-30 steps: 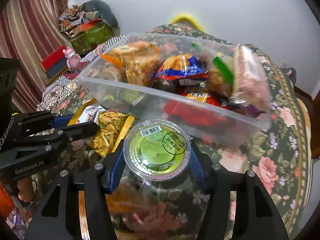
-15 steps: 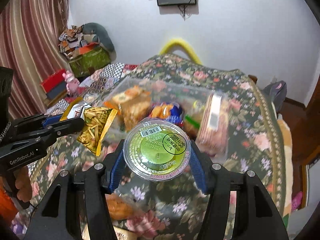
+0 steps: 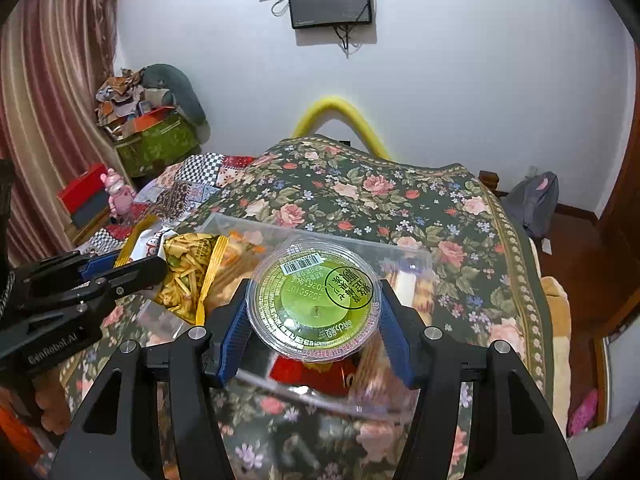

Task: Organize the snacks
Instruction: 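Drop the white chip bag into the box with the left tool while the right places the jelly cup, then grasp the pastry bag with the left tool while the right tool grasps the square biscuit pack, then lower the pastry bag into the box with the left tool while the right places the biscuit pack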

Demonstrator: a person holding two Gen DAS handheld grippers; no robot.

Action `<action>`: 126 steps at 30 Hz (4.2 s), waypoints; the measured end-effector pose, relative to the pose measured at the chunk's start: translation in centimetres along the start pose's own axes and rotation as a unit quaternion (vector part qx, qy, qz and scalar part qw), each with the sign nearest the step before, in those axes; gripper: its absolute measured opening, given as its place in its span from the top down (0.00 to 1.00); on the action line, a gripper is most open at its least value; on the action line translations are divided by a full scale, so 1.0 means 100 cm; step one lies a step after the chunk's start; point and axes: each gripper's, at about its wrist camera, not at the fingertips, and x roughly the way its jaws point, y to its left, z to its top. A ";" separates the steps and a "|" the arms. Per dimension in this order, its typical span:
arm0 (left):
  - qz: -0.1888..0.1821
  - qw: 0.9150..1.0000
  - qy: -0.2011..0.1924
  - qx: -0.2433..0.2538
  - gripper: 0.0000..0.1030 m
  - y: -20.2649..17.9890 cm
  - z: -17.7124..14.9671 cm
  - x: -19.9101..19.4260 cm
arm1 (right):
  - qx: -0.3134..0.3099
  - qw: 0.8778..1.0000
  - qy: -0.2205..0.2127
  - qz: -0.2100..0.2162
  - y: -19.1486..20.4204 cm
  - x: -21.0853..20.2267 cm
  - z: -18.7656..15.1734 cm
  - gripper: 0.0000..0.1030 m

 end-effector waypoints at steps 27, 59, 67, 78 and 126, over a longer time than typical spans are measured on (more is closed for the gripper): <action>0.030 0.999 0.022 -0.011 0.54 0.024 0.004 0.025 | -0.017 0.999 0.035 -0.008 0.021 0.035 0.017 0.23; -0.006 0.995 0.101 0.002 0.42 -0.009 -0.149 -0.078 | -0.022 0.992 0.106 0.060 0.058 -0.051 -0.156 0.02; -0.025 0.993 0.112 -0.015 0.39 -0.018 -0.159 -0.083 | -0.006 0.988 0.136 0.067 0.055 -0.034 -0.172 0.13; -0.056 0.989 0.137 0.011 0.28 -0.065 -0.152 -0.049 | 0.022 0.992 0.121 0.036 0.011 -0.059 -0.184 0.25; -0.011 0.999 0.018 -0.029 0.51 -0.012 -0.027 0.003 | 0.036 0.999 -0.005 0.018 -0.006 0.001 -0.040 0.26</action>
